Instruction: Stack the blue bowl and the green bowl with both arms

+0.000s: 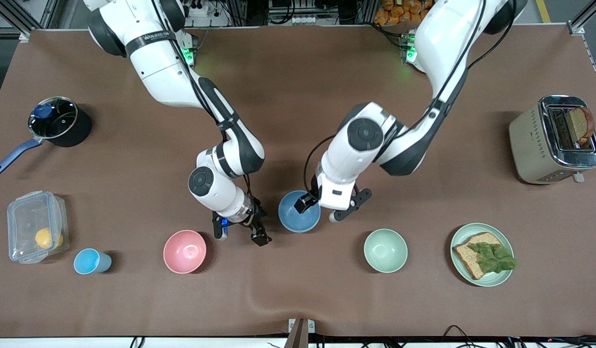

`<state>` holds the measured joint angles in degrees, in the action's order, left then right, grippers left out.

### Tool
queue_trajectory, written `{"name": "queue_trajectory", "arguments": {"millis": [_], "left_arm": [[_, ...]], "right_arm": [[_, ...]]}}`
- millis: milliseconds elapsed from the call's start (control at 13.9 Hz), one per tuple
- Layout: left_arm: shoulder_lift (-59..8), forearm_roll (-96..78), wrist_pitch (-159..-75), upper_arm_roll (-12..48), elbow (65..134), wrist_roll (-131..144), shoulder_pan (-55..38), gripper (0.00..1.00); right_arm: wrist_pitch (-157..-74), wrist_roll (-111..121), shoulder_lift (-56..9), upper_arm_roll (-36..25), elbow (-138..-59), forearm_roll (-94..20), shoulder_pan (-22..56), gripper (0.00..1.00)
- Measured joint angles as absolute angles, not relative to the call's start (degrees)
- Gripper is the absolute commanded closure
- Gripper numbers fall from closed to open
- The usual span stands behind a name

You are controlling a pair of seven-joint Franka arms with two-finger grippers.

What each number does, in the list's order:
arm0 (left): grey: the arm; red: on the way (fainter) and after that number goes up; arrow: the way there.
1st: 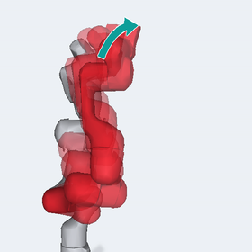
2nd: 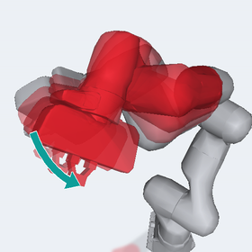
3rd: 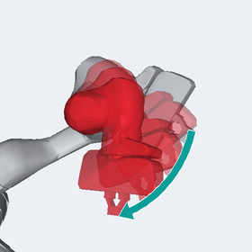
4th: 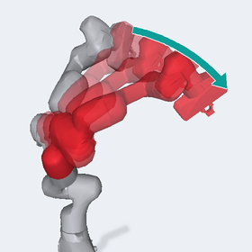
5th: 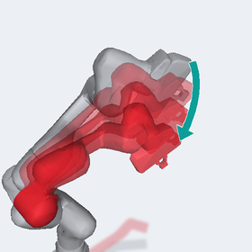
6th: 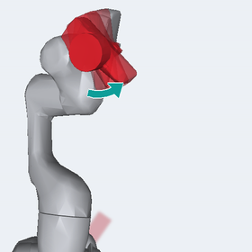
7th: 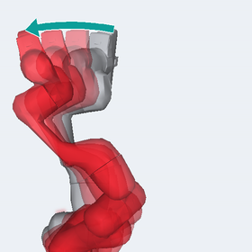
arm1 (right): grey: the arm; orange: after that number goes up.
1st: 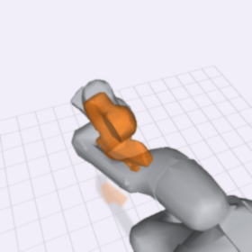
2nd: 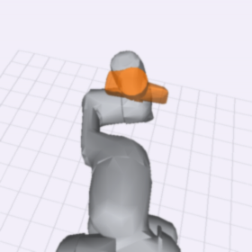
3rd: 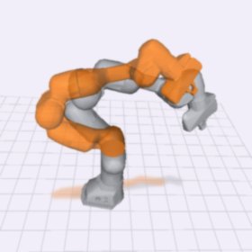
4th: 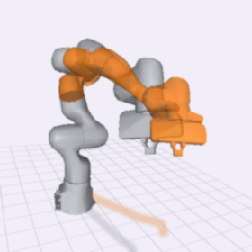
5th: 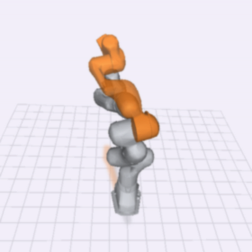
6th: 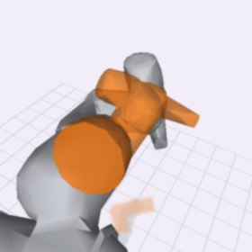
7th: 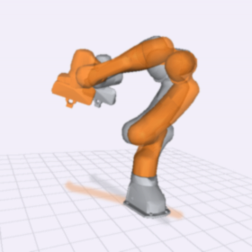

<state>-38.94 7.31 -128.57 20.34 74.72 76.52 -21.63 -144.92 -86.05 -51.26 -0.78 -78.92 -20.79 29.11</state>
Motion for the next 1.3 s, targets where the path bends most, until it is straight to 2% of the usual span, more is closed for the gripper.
{"name": "queue_trajectory", "arguments": {"millis": [216,576,1008,1297], "left_arm": [[-32.9,11.9,-122.1,20.2,74.8,76.5,-21.4,0.0],[-23.3,14.2,-109.5,19.8,74.8,66.4,-16.9,0.0],[-12.4,14.1,-95.1,19.9,75.0,50.2,-10.7,0.0],[-7.7,8.2,-88.8,19.7,75.1,41.1,-4.8,0.0]], "right_arm": [[-136.4,-79.7,-49.5,-1.2,-77.7,-18.6,27.1,0.0],[-118.1,-59.6,-39.8,-1.5,-78.7,-18.2,19.6,0.0],[-112.3,-27.6,-24.1,-1.7,-95.8,-17.8,8.6,0.0],[-106.8,-12.6,-15.8,-1.7,-97.7,-10.9,2.9,0.0]]}}
